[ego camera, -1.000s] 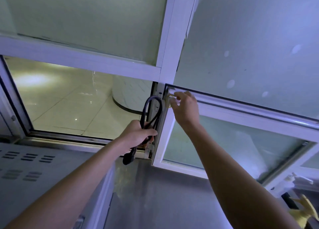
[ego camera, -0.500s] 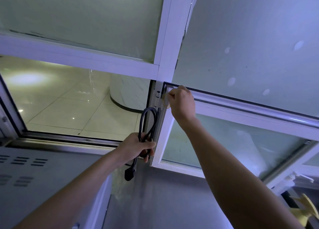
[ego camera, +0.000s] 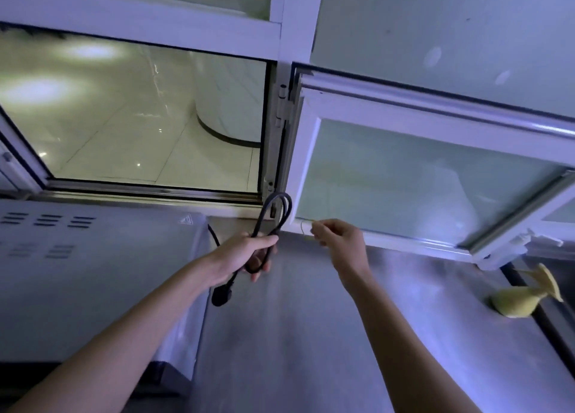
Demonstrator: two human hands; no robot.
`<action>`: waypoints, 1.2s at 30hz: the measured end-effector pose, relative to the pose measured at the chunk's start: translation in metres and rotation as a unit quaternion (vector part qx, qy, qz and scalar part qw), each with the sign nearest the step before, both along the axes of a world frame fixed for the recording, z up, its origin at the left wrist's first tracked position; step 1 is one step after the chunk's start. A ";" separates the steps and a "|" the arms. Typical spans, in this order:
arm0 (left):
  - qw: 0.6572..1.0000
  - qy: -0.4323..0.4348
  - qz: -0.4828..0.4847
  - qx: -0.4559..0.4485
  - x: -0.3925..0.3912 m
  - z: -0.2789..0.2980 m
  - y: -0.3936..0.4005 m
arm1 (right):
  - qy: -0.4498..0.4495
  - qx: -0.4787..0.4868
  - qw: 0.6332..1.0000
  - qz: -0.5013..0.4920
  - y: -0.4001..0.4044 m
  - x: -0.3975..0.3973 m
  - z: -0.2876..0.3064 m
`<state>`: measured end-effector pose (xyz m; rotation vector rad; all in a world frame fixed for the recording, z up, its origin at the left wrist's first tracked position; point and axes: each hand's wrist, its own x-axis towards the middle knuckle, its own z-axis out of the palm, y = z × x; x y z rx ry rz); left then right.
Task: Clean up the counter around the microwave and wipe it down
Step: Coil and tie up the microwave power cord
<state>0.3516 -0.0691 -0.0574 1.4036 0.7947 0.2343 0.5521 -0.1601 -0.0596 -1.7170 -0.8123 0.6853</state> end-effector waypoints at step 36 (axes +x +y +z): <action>0.979 0.152 -0.070 0.114 0.013 -0.054 -0.028 | 0.185 -0.003 0.980 0.066 -0.067 -0.005 -0.048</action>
